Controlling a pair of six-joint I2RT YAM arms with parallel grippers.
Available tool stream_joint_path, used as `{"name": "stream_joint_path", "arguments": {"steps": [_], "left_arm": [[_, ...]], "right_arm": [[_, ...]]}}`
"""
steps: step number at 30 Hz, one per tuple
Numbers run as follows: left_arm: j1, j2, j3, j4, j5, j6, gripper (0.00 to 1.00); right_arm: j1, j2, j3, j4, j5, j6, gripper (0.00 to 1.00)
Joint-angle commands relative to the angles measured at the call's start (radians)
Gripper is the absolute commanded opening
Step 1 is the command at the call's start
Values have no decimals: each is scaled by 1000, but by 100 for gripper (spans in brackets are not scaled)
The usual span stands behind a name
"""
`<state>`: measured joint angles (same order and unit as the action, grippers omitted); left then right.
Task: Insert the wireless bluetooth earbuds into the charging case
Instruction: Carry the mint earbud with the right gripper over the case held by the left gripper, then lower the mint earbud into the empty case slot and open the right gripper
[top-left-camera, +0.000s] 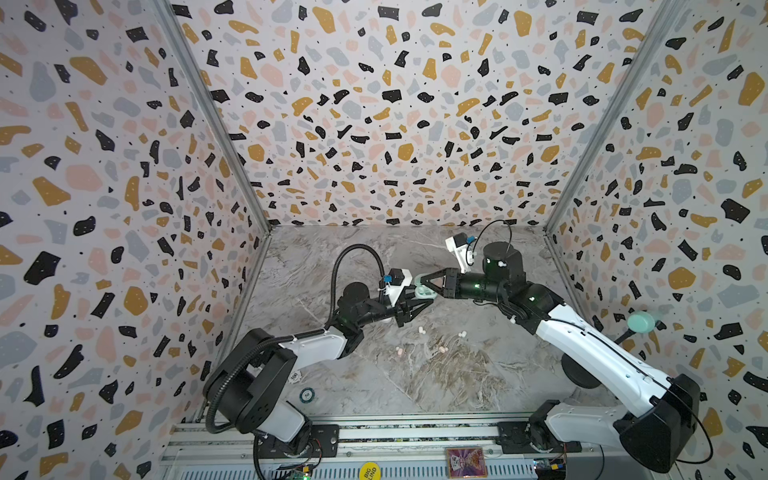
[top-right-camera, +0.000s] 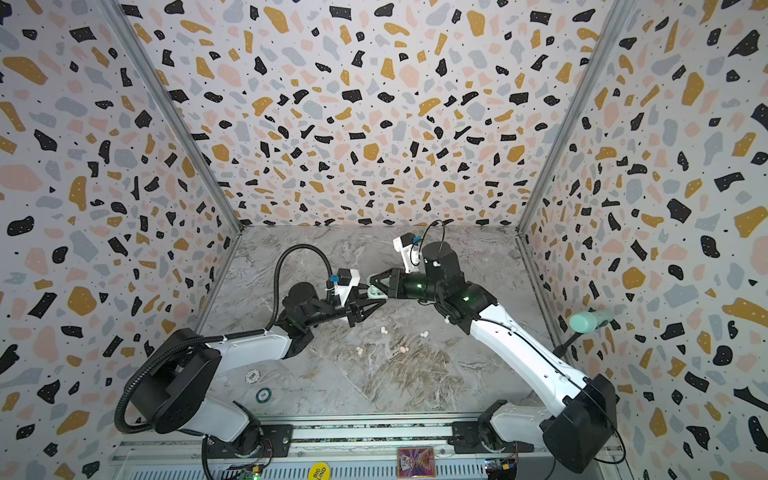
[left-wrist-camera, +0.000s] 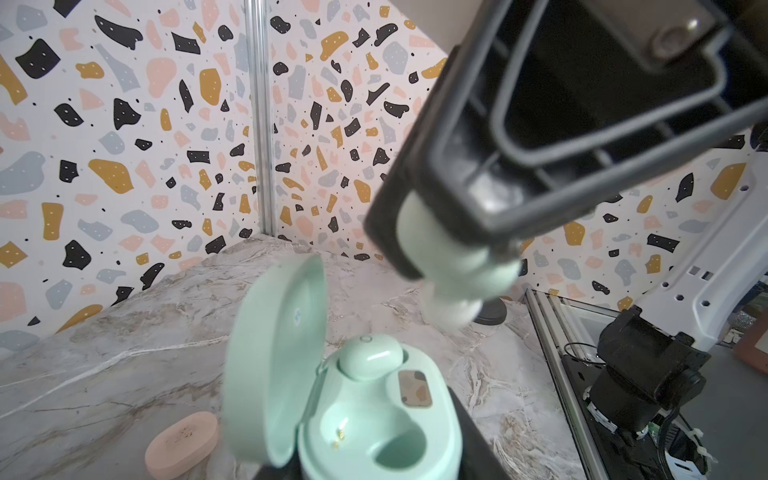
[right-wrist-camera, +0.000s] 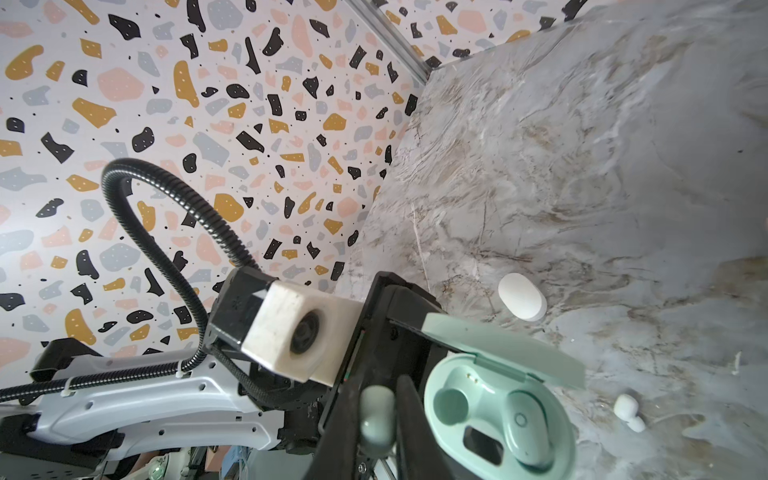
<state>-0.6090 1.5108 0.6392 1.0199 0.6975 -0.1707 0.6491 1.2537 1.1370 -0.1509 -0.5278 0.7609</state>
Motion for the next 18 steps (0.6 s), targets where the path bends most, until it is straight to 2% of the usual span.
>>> {"name": "stream_joint_path", "arguments": {"steps": [1,18], "left_arm": [[-5,-30,29,45,15,20,27],[-5,-67,23,45,25,14,28]], "right_arm": [[13,-9,-7,57,-15,20,16],[17,-1,-34,67,3,28,17]]}}
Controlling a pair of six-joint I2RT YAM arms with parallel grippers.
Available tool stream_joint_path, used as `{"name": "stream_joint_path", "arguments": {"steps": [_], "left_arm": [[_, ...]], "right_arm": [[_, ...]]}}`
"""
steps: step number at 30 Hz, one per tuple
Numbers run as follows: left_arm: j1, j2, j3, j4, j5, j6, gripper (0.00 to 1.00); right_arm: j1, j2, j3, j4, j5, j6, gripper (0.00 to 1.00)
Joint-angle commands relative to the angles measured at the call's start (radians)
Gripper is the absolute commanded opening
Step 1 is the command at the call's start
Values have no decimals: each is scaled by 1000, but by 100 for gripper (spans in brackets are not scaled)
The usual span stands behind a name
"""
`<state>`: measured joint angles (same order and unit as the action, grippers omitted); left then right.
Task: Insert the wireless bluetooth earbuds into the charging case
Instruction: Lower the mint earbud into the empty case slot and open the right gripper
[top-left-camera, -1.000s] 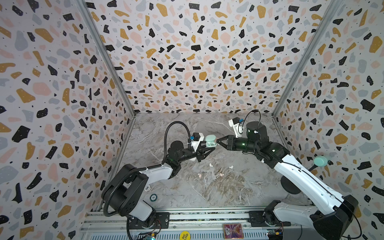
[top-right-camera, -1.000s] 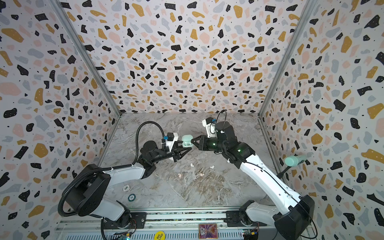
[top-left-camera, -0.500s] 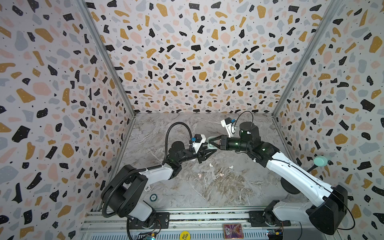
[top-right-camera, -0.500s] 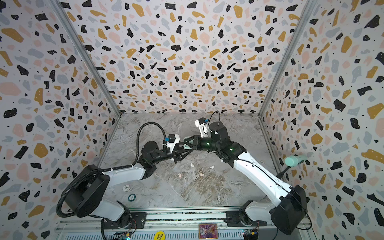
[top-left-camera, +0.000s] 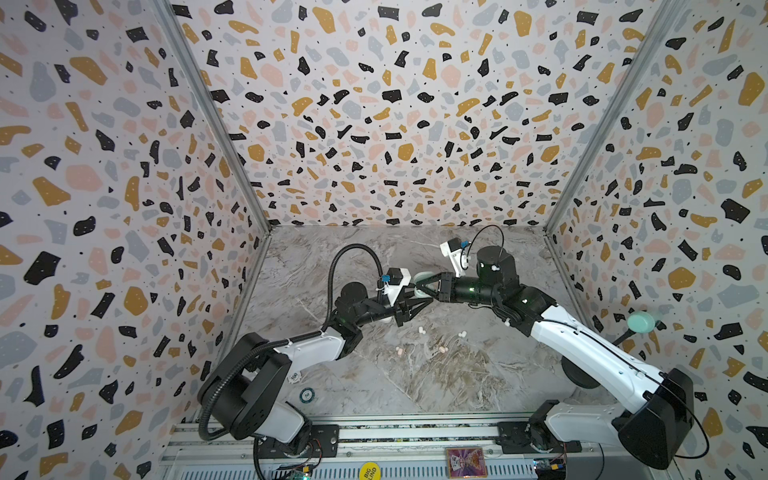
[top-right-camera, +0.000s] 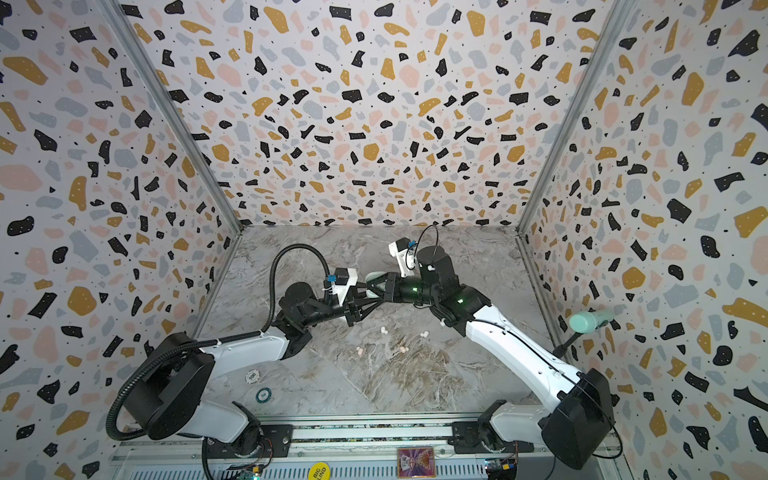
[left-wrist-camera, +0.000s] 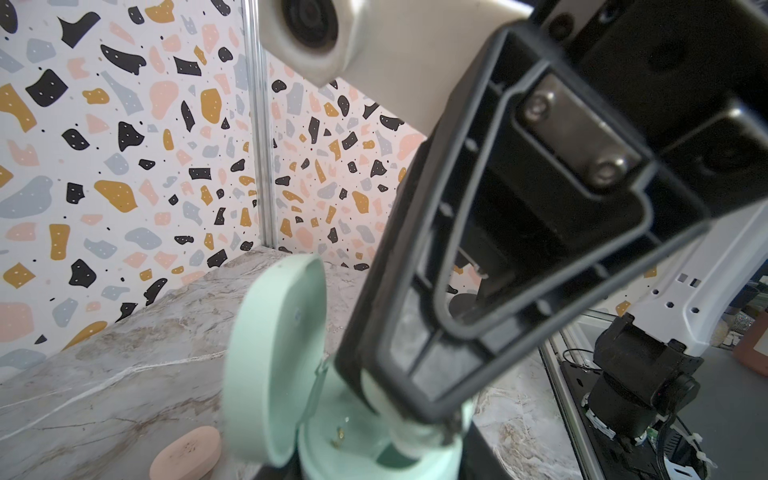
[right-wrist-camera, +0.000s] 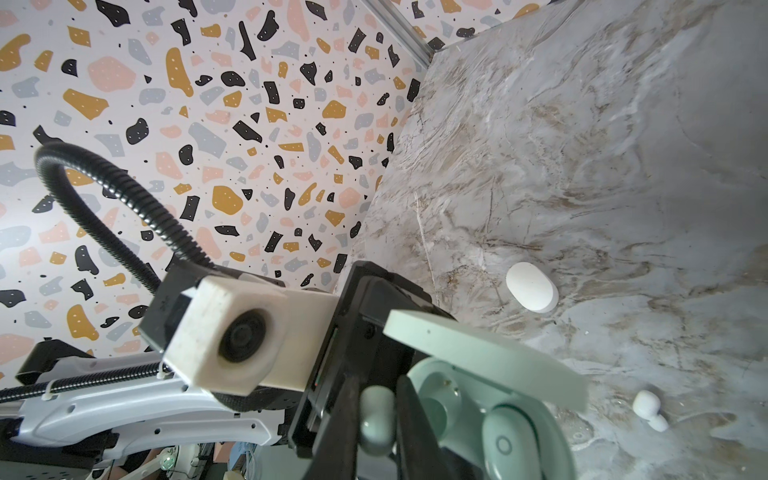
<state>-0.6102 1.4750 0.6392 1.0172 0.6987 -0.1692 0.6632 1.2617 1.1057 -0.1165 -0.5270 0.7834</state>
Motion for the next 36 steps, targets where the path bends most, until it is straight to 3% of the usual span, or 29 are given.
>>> {"name": "stream_joint_path", "arguments": {"steps": [1,12,28,36], "left_arm": [[-5,-32,23,46,25,12,28],[-3,-39,23,44,21,16,28],[-4,-45,16,40,13,14,28],[-3,-49,16,30,7,14,28]], "right_arm": [[3,-8,-3,35,0,6,17],[5,-4,-14,26,-7,13,18],[2,-55,60,-145,92,-36,42],[-10,-83,160,-299,137,-76,45]]}}
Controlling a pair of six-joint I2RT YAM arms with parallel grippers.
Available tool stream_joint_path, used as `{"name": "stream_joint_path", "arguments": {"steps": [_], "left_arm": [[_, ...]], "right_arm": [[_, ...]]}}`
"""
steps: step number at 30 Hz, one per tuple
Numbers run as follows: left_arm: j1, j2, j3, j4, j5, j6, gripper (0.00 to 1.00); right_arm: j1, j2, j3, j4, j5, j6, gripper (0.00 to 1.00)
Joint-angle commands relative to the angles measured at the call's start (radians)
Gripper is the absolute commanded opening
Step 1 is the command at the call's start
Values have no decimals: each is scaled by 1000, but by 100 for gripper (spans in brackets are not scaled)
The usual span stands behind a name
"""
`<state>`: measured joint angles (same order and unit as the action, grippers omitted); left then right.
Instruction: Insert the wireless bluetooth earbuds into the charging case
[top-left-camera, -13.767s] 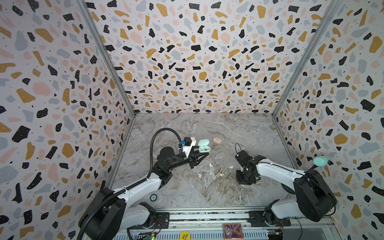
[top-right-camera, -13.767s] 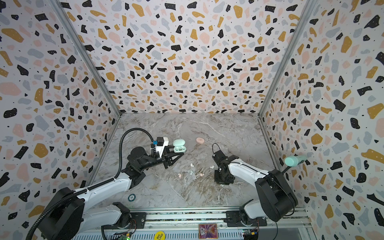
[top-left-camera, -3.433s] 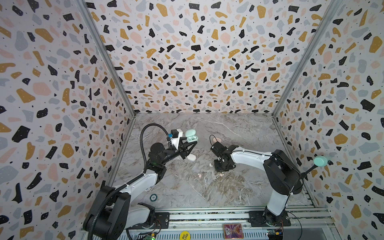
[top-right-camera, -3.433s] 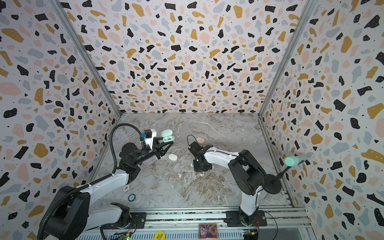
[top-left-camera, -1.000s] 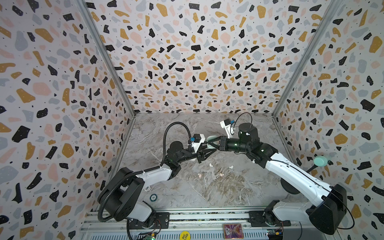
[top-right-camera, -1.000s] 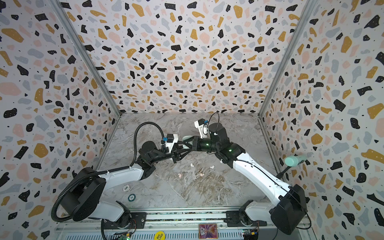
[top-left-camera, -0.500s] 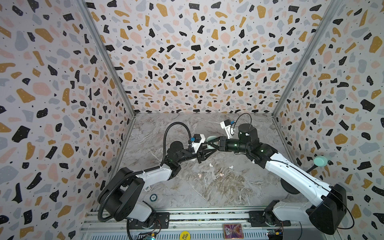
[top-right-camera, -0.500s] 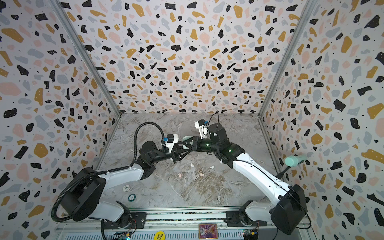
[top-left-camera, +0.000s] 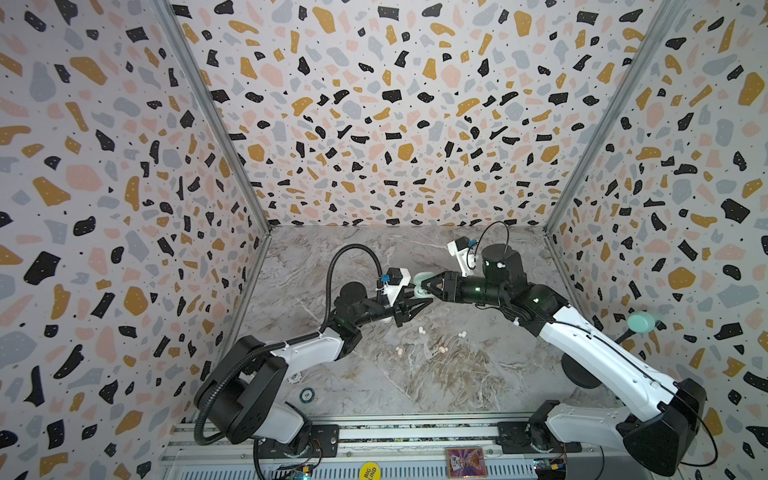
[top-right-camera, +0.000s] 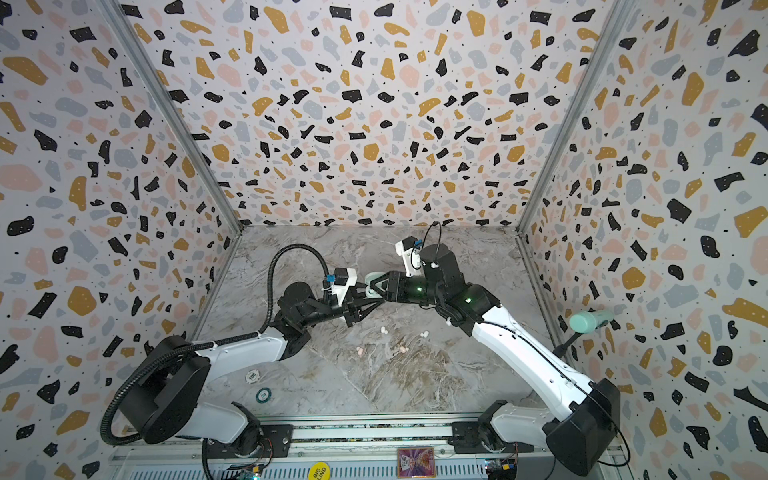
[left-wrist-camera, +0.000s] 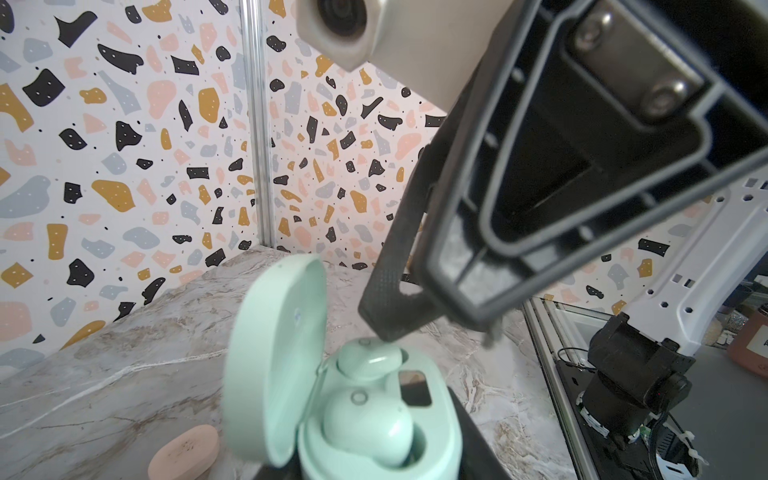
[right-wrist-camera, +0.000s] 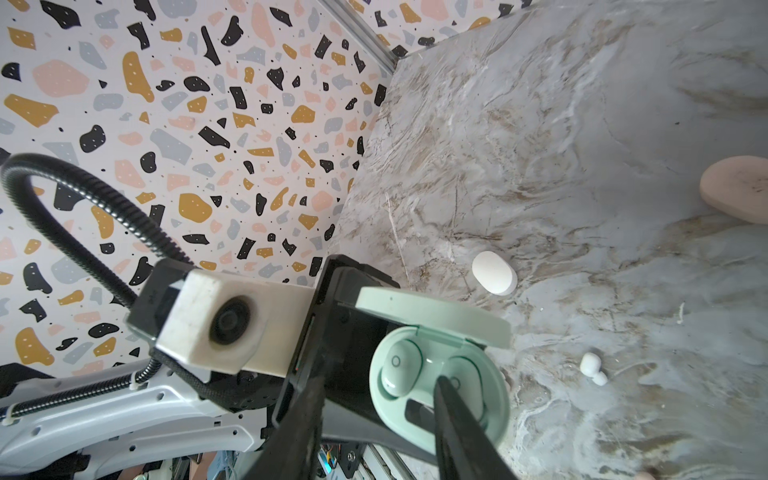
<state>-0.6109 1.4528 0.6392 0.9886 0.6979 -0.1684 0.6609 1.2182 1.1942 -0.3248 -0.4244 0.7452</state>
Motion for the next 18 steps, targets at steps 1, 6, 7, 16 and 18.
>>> {"name": "stream_joint_path", "arguments": {"steps": [1,6,7,16,18], "left_arm": [[-3,-27,17,56,9,15,28],[-4,-31,16,52,14,12,28],[-3,-29,16,53,16,12,28],[-4,-20,20,61,21,8,28],[-4,-19,19,61,20,8,28]], "right_arm": [[-14,-36,93,-118,47,-51,45],[-57,29,218,-225,73,-121,46],[-63,53,249,-247,73,-136,46],[-85,318,508,-415,19,-282,46],[-83,340,528,-427,-3,-294,46]]}}
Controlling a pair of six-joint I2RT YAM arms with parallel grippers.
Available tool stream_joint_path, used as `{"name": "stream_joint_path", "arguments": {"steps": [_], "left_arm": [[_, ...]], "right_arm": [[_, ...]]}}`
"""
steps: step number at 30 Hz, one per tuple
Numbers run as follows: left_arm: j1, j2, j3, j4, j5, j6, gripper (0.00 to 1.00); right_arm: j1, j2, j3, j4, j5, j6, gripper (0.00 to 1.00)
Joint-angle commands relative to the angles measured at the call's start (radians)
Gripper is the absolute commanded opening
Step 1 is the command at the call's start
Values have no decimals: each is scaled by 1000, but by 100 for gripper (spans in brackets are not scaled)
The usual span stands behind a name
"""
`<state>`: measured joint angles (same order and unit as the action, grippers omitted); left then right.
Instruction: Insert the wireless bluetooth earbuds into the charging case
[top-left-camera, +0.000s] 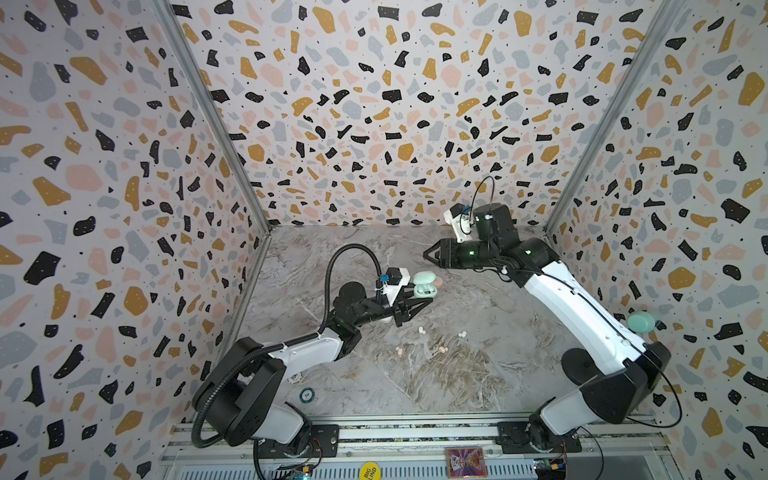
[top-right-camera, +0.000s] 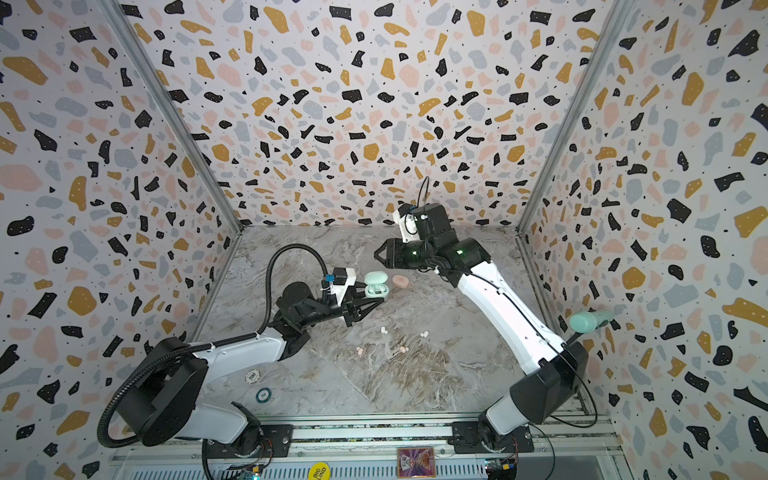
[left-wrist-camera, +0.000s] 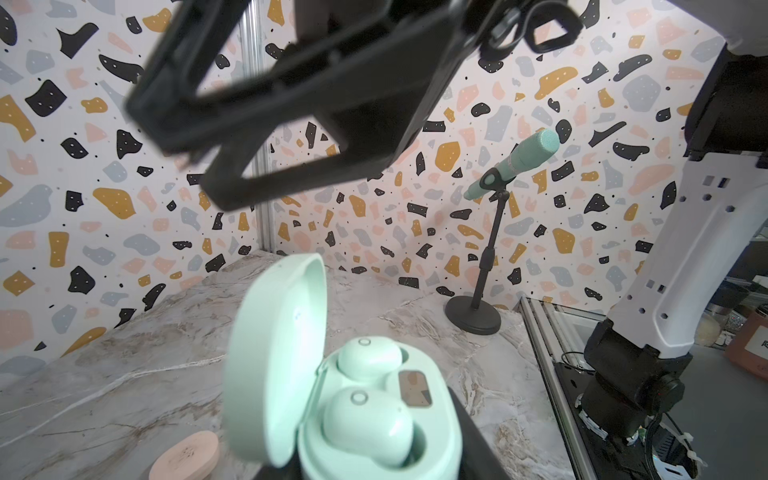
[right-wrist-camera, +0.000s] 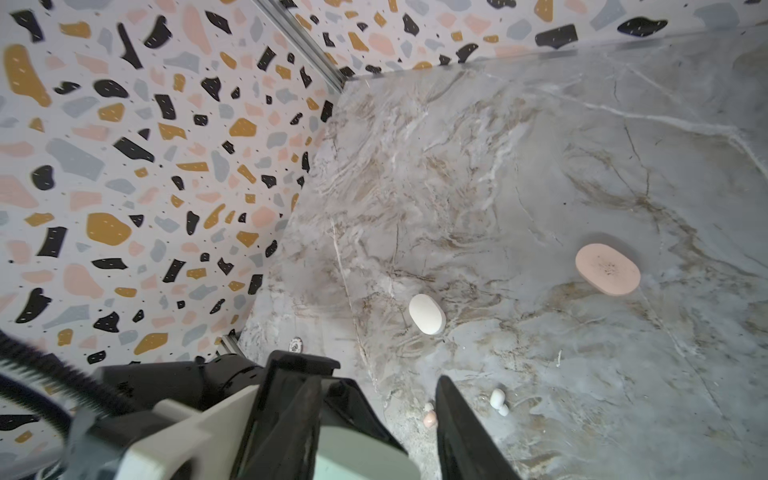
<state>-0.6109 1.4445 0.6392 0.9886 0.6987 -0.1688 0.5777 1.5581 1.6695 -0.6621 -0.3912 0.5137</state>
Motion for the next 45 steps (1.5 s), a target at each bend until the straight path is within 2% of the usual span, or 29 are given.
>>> {"name": "stream_joint_path", "arguments": {"steps": [1,5,13,20,22,25,27,29,33,39,45], "left_arm": [[-4,-10,19,61,19,8,28],[-4,-8,21,63,18,6,28],[-3,-8,20,60,12,7,28],[-3,-9,20,61,10,4,28],[-3,-11,19,61,10,5,28],[-3,-12,20,56,10,6,28],[-3,-11,20,55,11,6,28],[-3,-10,21,51,10,7,28],[-3,-13,21,47,10,8,28],[-3,-16,21,33,7,14,28],[-3,-13,28,11,0,18,32]], "right_arm": [[5,6,61,-96,-44,-68,46],[33,0,57,-130,-37,-74,44],[79,-121,-96,-136,15,-4,44],[99,-142,-169,-122,30,12,45],[103,-134,-163,-124,39,11,50],[118,-113,-131,-131,58,5,69],[134,-86,-99,-155,78,-6,77],[147,-59,-69,-182,97,-15,81],[160,-38,-56,-179,102,-17,79],[162,-35,-54,-179,120,-8,62],[160,-53,-68,-164,134,7,55]]}}
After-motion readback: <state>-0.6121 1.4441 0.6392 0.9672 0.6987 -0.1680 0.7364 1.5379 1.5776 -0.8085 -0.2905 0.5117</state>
